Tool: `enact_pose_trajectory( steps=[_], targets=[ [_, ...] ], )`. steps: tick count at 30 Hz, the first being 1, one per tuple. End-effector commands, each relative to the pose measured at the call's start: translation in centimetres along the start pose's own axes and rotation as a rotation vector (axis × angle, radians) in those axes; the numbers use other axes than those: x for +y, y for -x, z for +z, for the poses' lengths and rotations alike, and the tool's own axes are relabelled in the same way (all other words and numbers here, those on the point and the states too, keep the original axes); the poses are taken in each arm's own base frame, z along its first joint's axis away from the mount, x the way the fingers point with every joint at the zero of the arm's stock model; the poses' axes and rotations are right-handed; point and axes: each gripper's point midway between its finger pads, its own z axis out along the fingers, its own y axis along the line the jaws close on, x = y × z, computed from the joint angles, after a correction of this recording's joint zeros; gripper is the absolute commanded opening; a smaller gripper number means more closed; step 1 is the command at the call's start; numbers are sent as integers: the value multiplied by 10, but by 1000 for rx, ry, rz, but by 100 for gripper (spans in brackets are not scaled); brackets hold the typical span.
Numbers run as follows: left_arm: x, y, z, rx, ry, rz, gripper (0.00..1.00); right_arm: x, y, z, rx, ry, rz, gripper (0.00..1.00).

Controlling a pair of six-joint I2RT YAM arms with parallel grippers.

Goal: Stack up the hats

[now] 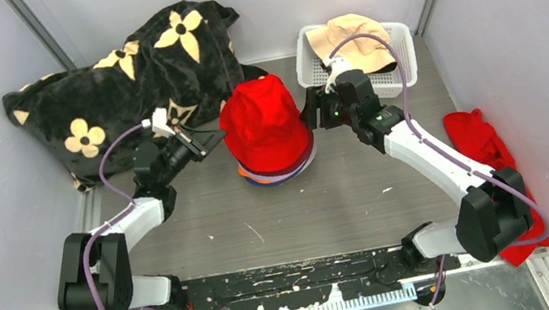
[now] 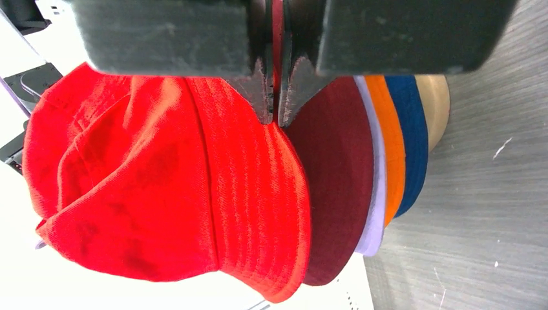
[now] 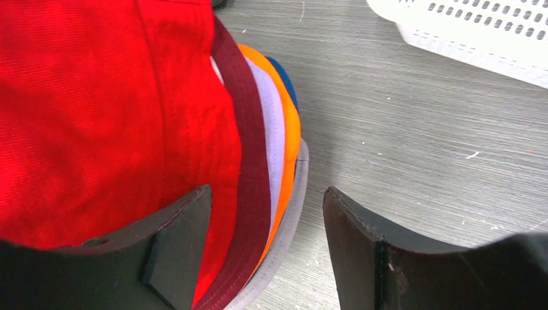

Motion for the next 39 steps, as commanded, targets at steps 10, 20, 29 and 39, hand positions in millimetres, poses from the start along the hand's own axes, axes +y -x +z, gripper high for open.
enact_pose_trajectory(
  steps=[10, 20, 29, 39],
  targets=[
    [24, -33, -1, 74, 20, 24, 0, 15, -40, 13, 62, 33, -10, 68],
    [47, -57, 11, 119, 27, -18, 0, 14, -45, 13, 66, 33, -8, 68],
    [38, -38, 7, 96, 112, 58, 9, 13, -39, 11, 55, 21, -13, 68],
    [50, 31, -52, 4, 670, 270, 47, -7, 64, -29, -181, -199, -41, 77]
  ],
)
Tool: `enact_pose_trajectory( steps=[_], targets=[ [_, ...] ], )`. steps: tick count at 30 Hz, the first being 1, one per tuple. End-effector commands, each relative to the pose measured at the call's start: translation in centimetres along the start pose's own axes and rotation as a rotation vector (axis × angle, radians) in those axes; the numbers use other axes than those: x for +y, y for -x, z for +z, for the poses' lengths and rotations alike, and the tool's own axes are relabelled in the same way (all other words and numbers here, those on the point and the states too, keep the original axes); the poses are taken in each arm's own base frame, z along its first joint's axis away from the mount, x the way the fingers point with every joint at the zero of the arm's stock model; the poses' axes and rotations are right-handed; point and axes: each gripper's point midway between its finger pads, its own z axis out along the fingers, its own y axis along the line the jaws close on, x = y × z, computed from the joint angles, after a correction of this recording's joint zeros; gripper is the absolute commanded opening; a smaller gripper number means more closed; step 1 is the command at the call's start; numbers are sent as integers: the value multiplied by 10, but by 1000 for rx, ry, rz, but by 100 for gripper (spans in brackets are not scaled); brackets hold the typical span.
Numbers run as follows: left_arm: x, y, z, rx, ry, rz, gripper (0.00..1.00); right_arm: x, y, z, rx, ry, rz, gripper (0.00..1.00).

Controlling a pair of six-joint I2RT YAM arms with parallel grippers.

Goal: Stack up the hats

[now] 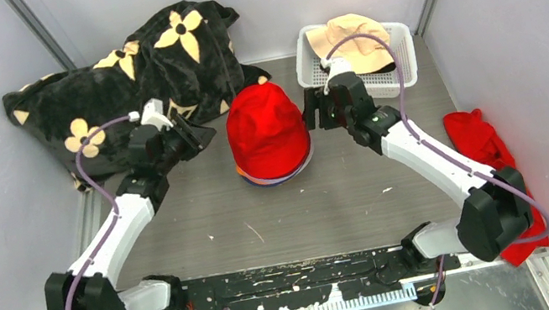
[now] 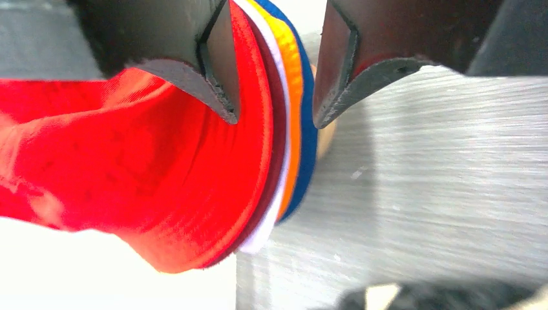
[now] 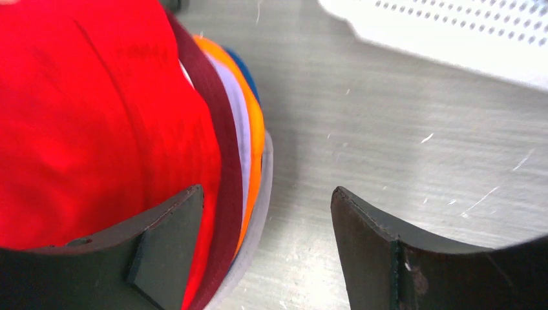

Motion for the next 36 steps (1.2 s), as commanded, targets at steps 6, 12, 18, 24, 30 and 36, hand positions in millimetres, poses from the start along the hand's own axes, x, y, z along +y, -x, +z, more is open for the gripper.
enact_pose_trajectory(
  steps=[6, 12, 18, 24, 30, 36],
  targets=[
    [12, 55, -33, -94, 285, 107, 47, -49, 131, -13, -219, -261, 38, 80],
    [-24, 91, -28, -169, 193, 123, 48, -110, 175, 36, -234, -339, 134, 80],
    [-40, 99, -20, -174, 123, 133, 48, -157, 203, 94, -236, -330, 182, 80],
    [-47, 96, -16, -172, 58, 175, 48, -202, 215, 137, -251, -344, 211, 79],
    [-46, 90, -13, -169, 32, 202, 48, -231, 213, 177, -276, -335, 211, 78],
    [-34, 81, -8, -164, 39, 217, 48, -252, 207, 212, -326, -311, 217, 75]
  ],
)
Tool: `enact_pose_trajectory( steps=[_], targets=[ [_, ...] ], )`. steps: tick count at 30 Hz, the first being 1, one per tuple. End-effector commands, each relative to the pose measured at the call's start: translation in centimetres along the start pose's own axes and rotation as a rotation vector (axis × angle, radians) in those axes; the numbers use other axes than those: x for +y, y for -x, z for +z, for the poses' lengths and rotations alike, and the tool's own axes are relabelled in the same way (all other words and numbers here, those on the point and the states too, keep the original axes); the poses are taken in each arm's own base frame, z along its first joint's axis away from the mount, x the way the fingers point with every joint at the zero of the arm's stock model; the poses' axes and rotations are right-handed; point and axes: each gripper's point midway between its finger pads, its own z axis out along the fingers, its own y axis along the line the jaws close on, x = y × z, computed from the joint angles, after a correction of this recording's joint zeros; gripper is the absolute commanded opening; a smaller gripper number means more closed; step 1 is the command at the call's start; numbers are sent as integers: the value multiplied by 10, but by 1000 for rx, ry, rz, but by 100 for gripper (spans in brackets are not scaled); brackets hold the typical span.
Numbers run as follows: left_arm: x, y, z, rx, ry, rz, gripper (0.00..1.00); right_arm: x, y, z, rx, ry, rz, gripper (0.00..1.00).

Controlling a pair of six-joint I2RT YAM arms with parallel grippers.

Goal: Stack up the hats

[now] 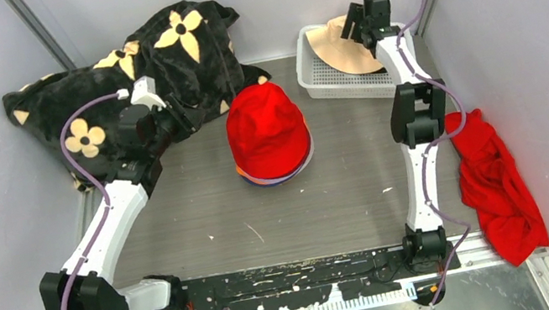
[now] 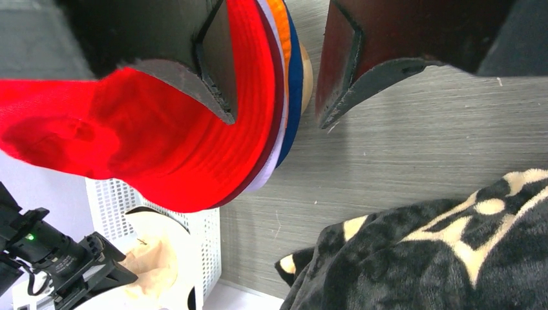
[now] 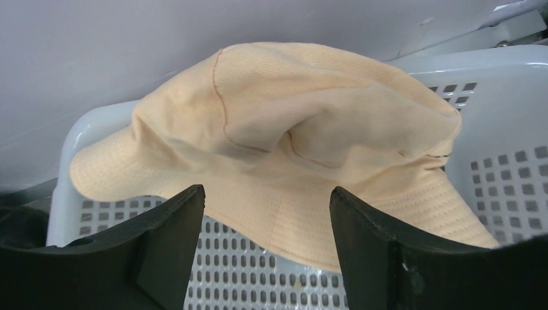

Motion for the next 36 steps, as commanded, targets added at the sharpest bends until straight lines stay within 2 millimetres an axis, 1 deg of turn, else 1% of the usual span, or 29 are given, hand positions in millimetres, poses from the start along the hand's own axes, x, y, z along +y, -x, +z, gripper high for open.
enact_pose_trajectory(
  steps=[1, 2, 3, 6, 8, 11, 14, 15, 18, 19, 20, 22, 24, 26, 27, 28, 31, 36],
  targets=[
    [-6, 8, 2, -58, -48, 46, 48, 11, 35, 16, -144, 76, 26, 75],
    [-4, 6, 3, -55, -44, 46, 48, 11, 40, 17, -164, 82, 35, 75],
    [-2, 3, 4, -49, -39, 46, 48, 7, 31, 28, -161, 82, 46, 74],
    [2, -3, 5, -42, -30, 48, 48, 4, 24, 45, -193, 94, 66, 73],
    [6, -7, 5, -41, -16, 47, 48, 3, 24, 53, -222, 100, 76, 71],
    [10, -9, 6, -40, -4, 46, 48, 3, 28, 61, -272, 102, 80, 67],
    [10, -9, 8, -40, -1, 44, 48, -2, 29, 68, -302, 83, 71, 57],
    [9, -9, 8, -40, -2, 45, 48, -4, 30, 69, -312, 77, 66, 50],
    [10, -9, 9, -42, 3, 43, 48, -7, 32, 68, -333, 64, 50, 16],
    [10, -9, 9, -41, 3, 42, 48, -9, 30, 66, -332, 58, 44, 6],
    [10, -9, 10, -41, 2, 39, 48, -8, 33, 60, -341, 57, 43, 1],
    [9, -10, 11, -40, -2, 34, 48, -9, 39, 42, -368, 56, 46, 1],
    [6, -10, 11, -42, -9, 32, 48, -5, 51, 20, -387, 61, 47, 1],
    [2, -9, 10, -49, -22, 30, 48, -2, 57, -1, -387, 70, 47, 1],
    [0, -8, 9, -55, -29, 31, 48, 3, 68, -17, -403, 81, 49, 1],
    [-2, -7, 8, -60, -35, 31, 48, 5, 70, -28, -406, 85, 48, 1],
    [-8, 0, 4, -85, -53, 33, 48, 12, 81, -64, -434, 98, 41, 1],
    [-22, 15, -8, -130, -88, 34, 48, 22, 109, -116, -488, 112, 11, 1]
  ],
)
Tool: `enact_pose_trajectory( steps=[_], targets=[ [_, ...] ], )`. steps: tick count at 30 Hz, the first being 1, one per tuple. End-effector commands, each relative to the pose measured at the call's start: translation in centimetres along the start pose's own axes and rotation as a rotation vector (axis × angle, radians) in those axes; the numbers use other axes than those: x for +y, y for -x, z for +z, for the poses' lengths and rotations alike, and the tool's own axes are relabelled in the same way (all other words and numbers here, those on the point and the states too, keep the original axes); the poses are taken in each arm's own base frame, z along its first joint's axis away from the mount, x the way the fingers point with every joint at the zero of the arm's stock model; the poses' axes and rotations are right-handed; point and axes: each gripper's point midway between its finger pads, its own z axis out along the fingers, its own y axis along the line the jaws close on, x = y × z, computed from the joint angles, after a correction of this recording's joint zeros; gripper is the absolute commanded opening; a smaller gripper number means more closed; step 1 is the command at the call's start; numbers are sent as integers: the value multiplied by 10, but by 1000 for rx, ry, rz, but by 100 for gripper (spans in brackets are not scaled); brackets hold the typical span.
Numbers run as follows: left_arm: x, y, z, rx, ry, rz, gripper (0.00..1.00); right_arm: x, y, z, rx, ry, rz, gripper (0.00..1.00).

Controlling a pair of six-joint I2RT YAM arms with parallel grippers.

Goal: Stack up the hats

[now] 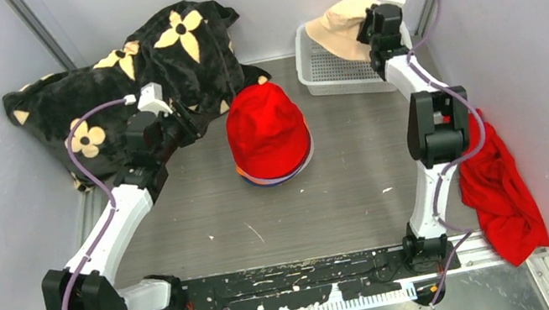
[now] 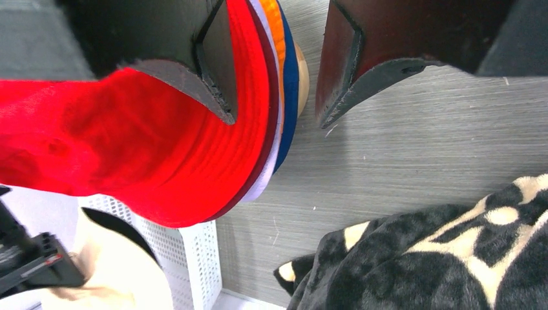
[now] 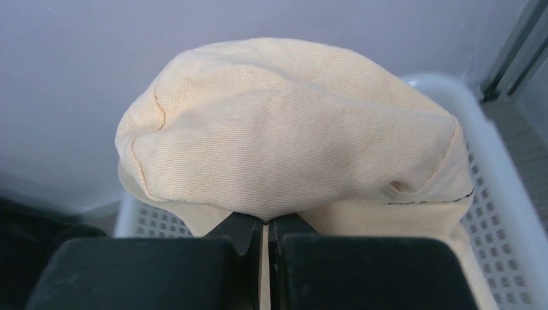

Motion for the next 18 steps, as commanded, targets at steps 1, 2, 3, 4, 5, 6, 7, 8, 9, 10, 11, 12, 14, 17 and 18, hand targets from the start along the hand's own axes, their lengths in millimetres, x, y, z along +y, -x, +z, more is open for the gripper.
enact_pose_trajectory(
  steps=[1, 2, 3, 4, 5, 6, 7, 8, 9, 10, 11, 12, 14, 17, 18],
  targets=[
    [-29, 42, -19, -148, -86, 10, 48, 37, 121, -56, -266, 80, -15, 1],
    [-31, 45, -21, -155, -91, 10, 48, 41, 129, -65, -279, 89, -19, 1],
    [-33, 48, -23, -164, -95, 10, 48, 44, 139, -75, -295, 99, -22, 1],
    [-35, 50, -25, -171, -100, 9, 48, 48, 148, -84, -308, 109, -26, 1],
    [-36, 53, -27, -177, -104, 7, 48, 53, 157, -94, -319, 123, -28, 1],
    [-39, 55, -28, -181, -111, 4, 48, 58, 165, -103, -325, 141, -29, 1],
    [-42, 57, -29, -184, -119, 3, 48, 63, 173, -113, -332, 160, -29, 1],
    [-44, 60, -30, -185, -125, 3, 48, 69, 180, -123, -339, 180, -27, 1],
    [-47, 62, -31, -186, -131, 3, 48, 74, 187, -133, -346, 200, -23, 1],
    [-50, 65, -32, -186, -136, 4, 48, 81, 192, -143, -346, 226, -20, 1],
    [-52, 67, -32, -186, -142, 5, 48, 88, 197, -154, -346, 252, -16, 1],
    [-55, 69, -33, -185, -145, 5, 48, 96, 203, -164, -349, 277, -13, 1],
    [-58, 71, -33, -183, -155, 7, 48, 115, 213, -190, -362, 325, -13, 1],
    [-62, 73, -33, -179, -165, 0, 48, 145, 219, -222, -362, 397, -18, 1],
    [-63, 73, -34, -174, -170, -1, 48, 155, 219, -233, -360, 426, -18, 1]
  ],
)
